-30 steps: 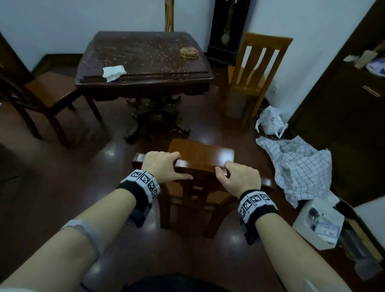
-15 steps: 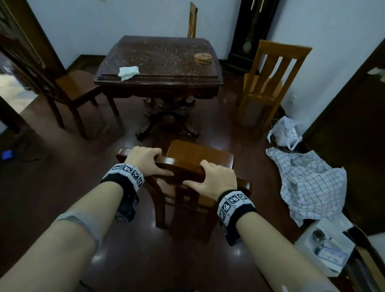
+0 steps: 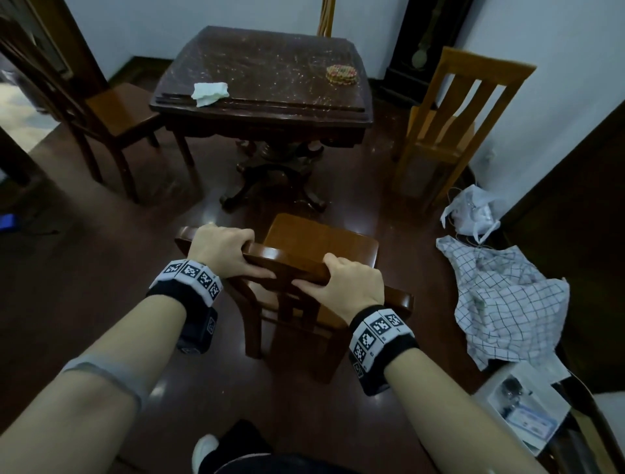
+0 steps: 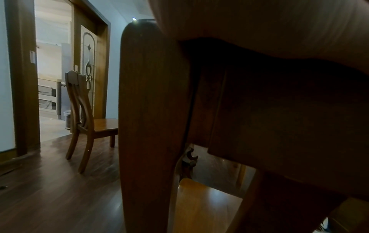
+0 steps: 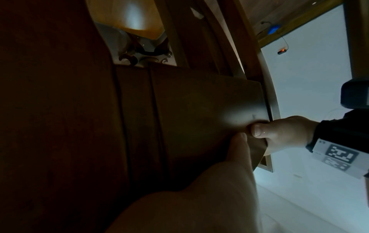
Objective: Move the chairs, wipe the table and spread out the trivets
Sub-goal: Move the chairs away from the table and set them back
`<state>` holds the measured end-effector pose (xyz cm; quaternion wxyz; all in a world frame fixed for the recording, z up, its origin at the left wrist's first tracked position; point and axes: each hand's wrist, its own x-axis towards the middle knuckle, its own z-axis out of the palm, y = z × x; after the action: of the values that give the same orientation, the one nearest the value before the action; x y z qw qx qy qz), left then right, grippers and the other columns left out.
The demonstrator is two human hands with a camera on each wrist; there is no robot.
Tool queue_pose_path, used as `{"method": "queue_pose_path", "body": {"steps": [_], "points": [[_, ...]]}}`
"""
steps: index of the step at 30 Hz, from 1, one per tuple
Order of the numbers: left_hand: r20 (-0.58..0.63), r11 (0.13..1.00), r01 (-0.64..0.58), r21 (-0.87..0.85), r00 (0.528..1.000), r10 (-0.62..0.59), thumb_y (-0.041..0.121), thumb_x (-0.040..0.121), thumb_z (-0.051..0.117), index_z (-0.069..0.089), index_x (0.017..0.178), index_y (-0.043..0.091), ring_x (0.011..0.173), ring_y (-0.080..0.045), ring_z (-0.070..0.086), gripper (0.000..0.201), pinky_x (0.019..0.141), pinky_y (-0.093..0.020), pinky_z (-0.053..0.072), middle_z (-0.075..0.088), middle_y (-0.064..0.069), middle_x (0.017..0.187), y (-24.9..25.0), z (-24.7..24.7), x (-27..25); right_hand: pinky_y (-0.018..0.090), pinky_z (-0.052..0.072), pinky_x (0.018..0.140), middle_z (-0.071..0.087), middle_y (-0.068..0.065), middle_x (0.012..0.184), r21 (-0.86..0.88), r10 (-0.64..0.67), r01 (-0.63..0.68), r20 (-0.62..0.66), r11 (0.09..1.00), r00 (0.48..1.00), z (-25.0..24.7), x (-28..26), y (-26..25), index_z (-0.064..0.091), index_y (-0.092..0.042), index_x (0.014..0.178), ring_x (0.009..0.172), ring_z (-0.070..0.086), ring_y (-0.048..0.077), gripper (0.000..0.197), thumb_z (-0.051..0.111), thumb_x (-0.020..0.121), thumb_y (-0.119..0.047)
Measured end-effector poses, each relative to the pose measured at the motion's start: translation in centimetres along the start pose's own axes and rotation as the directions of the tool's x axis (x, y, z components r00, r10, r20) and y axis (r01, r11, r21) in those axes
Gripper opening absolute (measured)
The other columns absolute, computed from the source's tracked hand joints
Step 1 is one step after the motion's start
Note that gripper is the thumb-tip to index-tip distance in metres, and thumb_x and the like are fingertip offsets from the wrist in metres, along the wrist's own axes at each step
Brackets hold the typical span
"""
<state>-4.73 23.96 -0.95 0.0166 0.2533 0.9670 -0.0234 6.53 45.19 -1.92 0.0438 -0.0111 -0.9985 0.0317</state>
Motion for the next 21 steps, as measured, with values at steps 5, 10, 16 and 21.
{"method": "queue_pose_path", "body": {"steps": [5,10,16,21], "points": [[0.04,0.999,0.009,0.037,0.999,-0.011,0.097,0.045,0.035,0.051,0.069,0.029,0.061,-0.006,0.054,0.074,0.071,-0.028,0.049,0.056,0.015,0.064,-1.5,-0.7,2.5,0.026,0.037,0.054,0.049,-0.013,0.074,0.015,0.014,-0.014,0.012,1.0,1.0,0.0,2.9,-0.6,0.045,-0.027,0.088,0.063,0.049,0.011,0.058,0.033,0.079,-0.084],[0.051,0.998,0.01,0.054,0.999,-0.013,0.101,0.036,0.016,0.047,0.068,0.028,0.057,-0.004,0.051,0.085,0.07,-0.026,0.046,0.052,0.015,0.06,-4.1,-0.9,5.4,0.025,0.03,0.049,0.048,-0.013,0.07,0.043,0.006,-0.007,0.012,0.999,1.0,0.5,6.3,-1.9,0.039,-0.028,0.083,0.061,0.047,0.01,0.056,0.032,0.08,-0.083],[0.06,0.999,-0.01,0.031,0.998,0.008,0.098,0.038,0.022,0.048,0.071,0.029,0.06,-0.005,0.05,0.081,0.072,-0.025,0.035,0.054,0.015,0.063,-7.6,-0.6,10.3,0.024,0.026,0.046,0.049,-0.012,0.07,0.042,0.009,-0.009,0.016,0.999,1.0,1.2,12.0,-2.8,0.04,-0.027,0.082,0.06,0.047,0.011,0.055,0.032,0.081,-0.082],[0.047,0.999,-0.021,0.024,0.999,0.02,0.099,0.04,0.026,0.05,0.072,0.028,0.06,-0.004,0.051,0.082,0.073,-0.026,0.037,0.055,0.015,0.063,-10.9,-0.3,15.6,0.025,0.03,0.048,0.049,-0.012,0.071,0.026,0.028,-0.028,0.011,0.999,1.0,1.9,17.7,-3.3,0.04,-0.028,0.084,0.06,0.046,0.011,0.055,0.031,0.081,-0.082]]}}
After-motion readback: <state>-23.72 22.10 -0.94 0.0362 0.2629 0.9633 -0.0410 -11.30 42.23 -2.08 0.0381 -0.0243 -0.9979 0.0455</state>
